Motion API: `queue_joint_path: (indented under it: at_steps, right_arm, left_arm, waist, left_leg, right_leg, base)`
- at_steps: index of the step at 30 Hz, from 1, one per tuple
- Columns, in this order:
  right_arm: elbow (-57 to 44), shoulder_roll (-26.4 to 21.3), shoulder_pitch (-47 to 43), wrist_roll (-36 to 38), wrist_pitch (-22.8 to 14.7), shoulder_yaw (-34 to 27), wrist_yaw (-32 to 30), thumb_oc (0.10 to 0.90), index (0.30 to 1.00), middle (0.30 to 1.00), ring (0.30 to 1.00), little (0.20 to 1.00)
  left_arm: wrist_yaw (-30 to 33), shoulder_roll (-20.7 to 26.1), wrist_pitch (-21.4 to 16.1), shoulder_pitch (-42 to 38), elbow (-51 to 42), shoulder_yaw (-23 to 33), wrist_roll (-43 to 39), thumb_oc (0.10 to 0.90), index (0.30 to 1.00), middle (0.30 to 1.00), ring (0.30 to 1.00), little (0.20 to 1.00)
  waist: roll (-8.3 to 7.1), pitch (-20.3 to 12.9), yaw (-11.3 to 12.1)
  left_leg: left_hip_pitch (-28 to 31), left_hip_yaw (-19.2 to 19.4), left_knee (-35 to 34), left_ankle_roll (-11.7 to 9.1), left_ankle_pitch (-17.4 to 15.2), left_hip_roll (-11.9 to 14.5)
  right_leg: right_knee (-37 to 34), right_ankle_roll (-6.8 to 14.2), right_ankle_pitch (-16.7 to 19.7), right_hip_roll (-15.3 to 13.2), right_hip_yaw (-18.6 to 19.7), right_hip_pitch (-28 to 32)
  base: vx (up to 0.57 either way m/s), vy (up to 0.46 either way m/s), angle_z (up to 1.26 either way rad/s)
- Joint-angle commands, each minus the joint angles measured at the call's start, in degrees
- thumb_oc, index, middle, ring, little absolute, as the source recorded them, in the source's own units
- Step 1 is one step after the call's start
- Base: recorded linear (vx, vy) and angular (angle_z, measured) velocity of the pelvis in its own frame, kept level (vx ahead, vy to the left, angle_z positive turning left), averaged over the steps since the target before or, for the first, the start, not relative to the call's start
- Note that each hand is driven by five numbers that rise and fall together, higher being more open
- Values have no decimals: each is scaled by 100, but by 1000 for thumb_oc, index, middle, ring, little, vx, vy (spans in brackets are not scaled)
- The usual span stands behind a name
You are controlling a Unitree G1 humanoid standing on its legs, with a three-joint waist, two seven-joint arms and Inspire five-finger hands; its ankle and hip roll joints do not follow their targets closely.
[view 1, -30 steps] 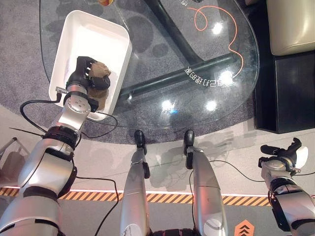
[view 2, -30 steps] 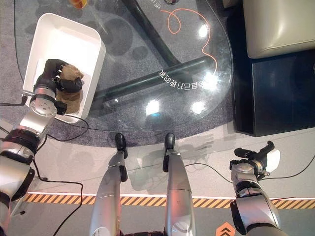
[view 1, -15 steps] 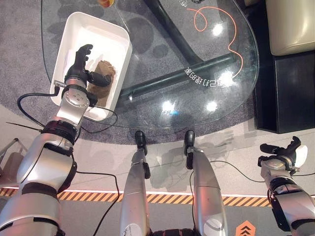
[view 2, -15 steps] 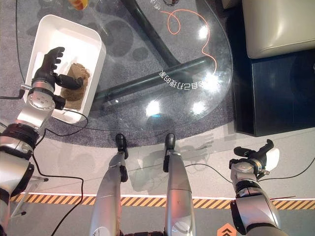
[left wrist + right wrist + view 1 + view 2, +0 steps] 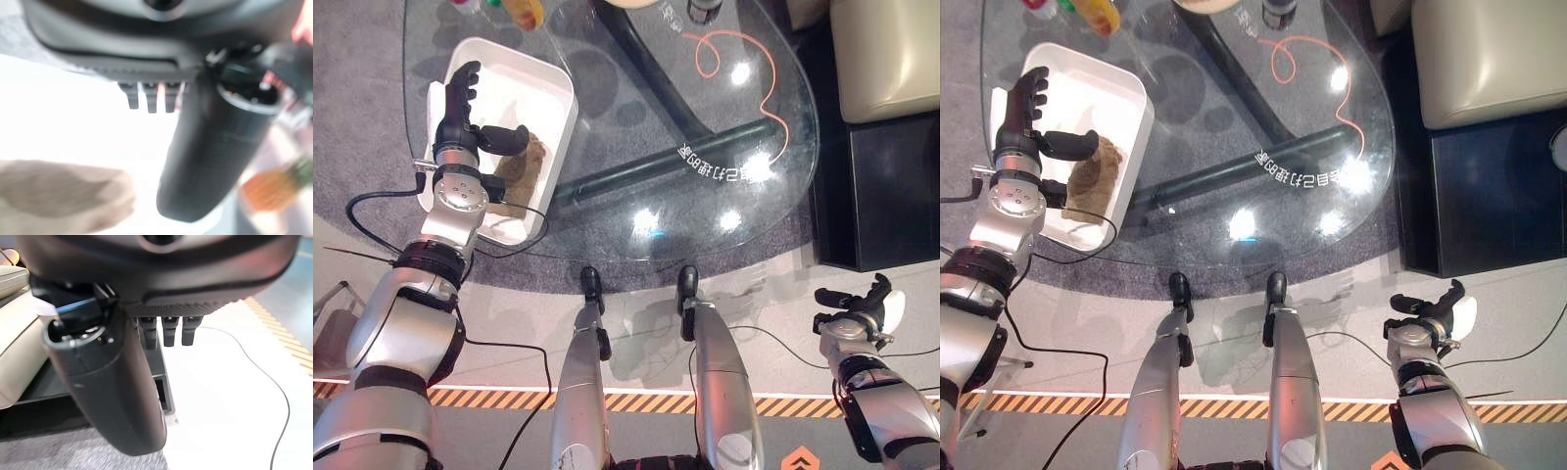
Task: Wipe the table with a cloth and put it in the basket.
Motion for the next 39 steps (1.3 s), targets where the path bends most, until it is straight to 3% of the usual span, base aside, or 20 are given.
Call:
queue_joint_path:
  at_steps: [1, 3, 8, 11, 21, 28, 31, 34, 39]
  right_arm:
    - [-48, -254, 551, -138, -175, -147, -117, 800, 900, 900, 900, 900]
    - [-43, -263, 843, -181, -191, -336, 18, 800, 900, 900, 900, 900]
    - [9, -284, 1558, -186, -343, -669, 259, 800, 900, 900, 900, 900]
    - [16, -260, 1739, -252, -372, -770, 293, 800, 900, 900, 900, 900]
    - [193, 98, 2718, -619, -258, -1287, 317, 800, 900, 900, 900, 900]
    - [371, 193, 2957, -761, -50, -1393, 492, 800, 900, 900, 900, 900]
    - [501, 223, 2996, -855, 205, -1356, 879, 800, 900, 900, 900, 900]
    - [635, 206, 3032, -946, 233, -1346, 1269, 800, 900, 900, 900, 900]
    - [847, 401, 3080, -1492, 610, -976, 2156, 800, 900, 900, 900, 900]
  left_arm:
    - [393, 599, -775, -63, -336, 652, -307, 800, 900, 900, 900, 900]
    - [300, 702, -909, 433, -559, 1084, -539, 800, 900, 900, 900, 900]
    - [106, 862, -970, 1635, -685, 1806, -639, 800, 900, 900, 900, 900]
    - [20, 890, -963, 2014, -675, 2043, -688, 800, 900, 900, 900, 900]
    - [-738, 518, -434, 4099, -206, 3095, -225, 800, 900, 900, 900, 900]
    - [-1960, 104, 27, 4960, 705, 3078, 238, 800, 900, 900, 900, 900]
    - [-2624, -132, 41, 5337, 1332, 2973, 431, 800, 900, 900, 900, 900]
    - [-2817, -278, 86, 5485, 1618, 2910, 525, 800, 900, 900, 900, 900]
    - [-3063, -833, 446, 5624, 2186, 2553, 1171, 800, 900, 900, 900, 900]
  waist:
    - [-109, -159, 187]
    - [-119, -185, 270]
    - [-81, -768, 380]
    - [-46, -946, 405]
    - [78, -1992, 633]
    - [99, -2347, 728]
    - [102, -2457, 747]
    - [99, -2517, 748]
    - [9, -2633, 717]
  left_leg:
    - [521, 130, 556, 241, -486, -256]
    - [1141, 163, 211, 186, -424, -244]
    - [2019, 120, -442, 59, -320, -196]
    - [2254, 123, -664, 32, -249, -189]
    - [3428, 223, -1676, -66, -77, -101]
    - [3613, 228, -1715, -65, -125, -63]
    - [3672, 260, -1715, -58, -140, -44]
    - [3710, 273, -1715, -49, -155, -40]
    - [3798, 360, -1715, -5, -219, -9]
  right_leg:
    - [-1134, 288, 780, 212, 269, 761]
    - [-1472, 342, 818, 123, 209, 1385]
    - [-2217, 388, 934, 14, 146, 2372]
    - [-2430, 399, 998, -14, 103, 2625]
    - [-3234, 593, 1096, -200, -278, 3975]
    - [-3399, 649, 1094, -244, -451, 4340]
    - [-3534, 678, 1143, -281, -491, 4476]
    - [-3612, 706, 1170, -297, -502, 4552]
    - [-3624, 748, 1174, -330, -493, 4595]
  base:
    - [52, -44, 0]
    - [65, -44, 1]
    - [120, -5, 1]
    - [86, 22, 5]
    - [138, -1, 13]
    - [24, 0, 12]
    - [-10, 10, 0]
    - [-6, 24, 1]
    - [0, 0, 0]
